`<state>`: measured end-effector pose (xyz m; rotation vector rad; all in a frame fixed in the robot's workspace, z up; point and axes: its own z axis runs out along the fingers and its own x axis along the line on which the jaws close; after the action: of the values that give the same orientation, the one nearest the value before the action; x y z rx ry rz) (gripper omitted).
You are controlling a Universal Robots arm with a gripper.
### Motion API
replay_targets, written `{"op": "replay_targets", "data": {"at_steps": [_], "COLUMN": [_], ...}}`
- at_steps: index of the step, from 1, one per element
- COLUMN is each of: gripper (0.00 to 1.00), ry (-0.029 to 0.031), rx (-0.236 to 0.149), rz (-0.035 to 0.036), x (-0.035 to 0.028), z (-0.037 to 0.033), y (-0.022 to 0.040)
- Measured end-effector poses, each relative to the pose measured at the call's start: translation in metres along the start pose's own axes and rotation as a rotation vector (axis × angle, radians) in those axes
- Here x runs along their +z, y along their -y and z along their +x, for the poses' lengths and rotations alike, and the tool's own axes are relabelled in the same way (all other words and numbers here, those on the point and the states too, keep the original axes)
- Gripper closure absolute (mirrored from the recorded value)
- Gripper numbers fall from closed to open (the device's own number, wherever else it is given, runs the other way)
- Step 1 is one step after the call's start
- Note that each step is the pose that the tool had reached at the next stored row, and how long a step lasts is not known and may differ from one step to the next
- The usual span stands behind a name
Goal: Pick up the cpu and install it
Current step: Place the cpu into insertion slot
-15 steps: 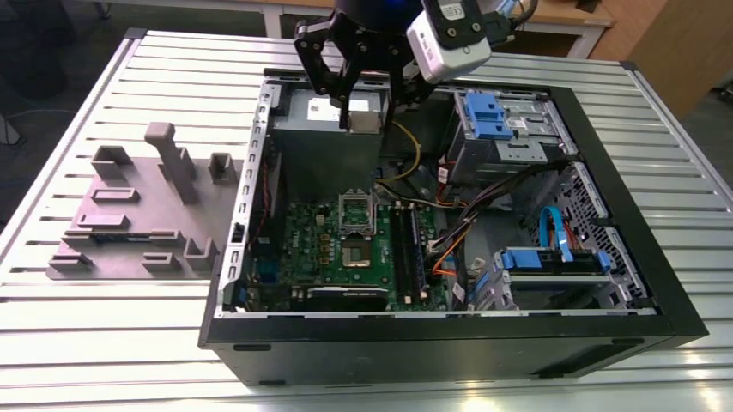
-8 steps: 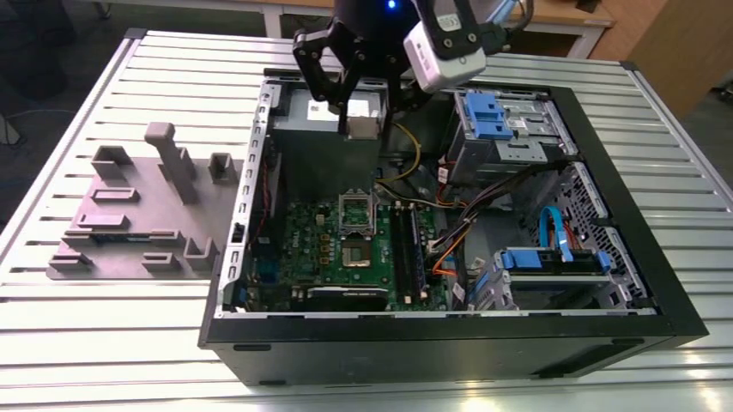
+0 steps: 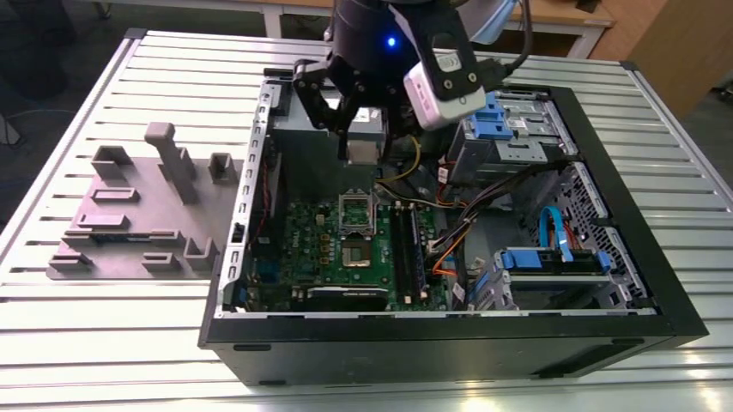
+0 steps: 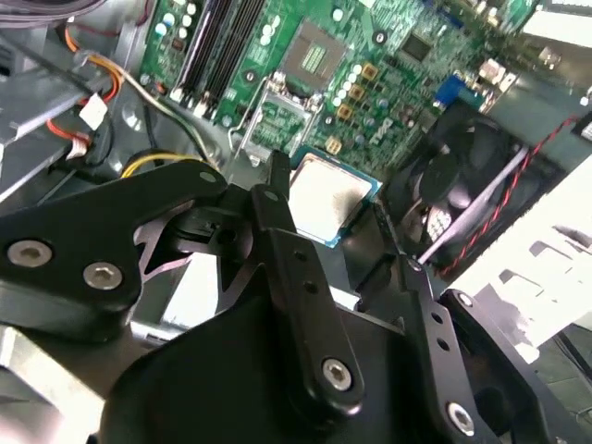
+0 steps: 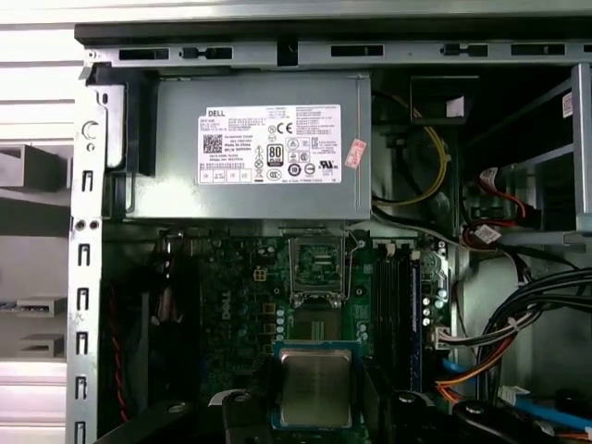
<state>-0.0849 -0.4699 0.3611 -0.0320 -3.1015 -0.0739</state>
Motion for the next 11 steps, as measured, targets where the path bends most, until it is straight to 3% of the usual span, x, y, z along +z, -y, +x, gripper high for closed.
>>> {"op": "replay_targets", "data": {"at_steps": [4, 11], "gripper": [0.53, 0.53], "ry": [0.0002, 0.0002], "rx": [0.002, 0.004], "rz": [-0.0001, -0.0001], "x": [0.0027, 0.0029], "z": [-0.0003, -0.0003], "y": [0.0087, 0.0088]}}
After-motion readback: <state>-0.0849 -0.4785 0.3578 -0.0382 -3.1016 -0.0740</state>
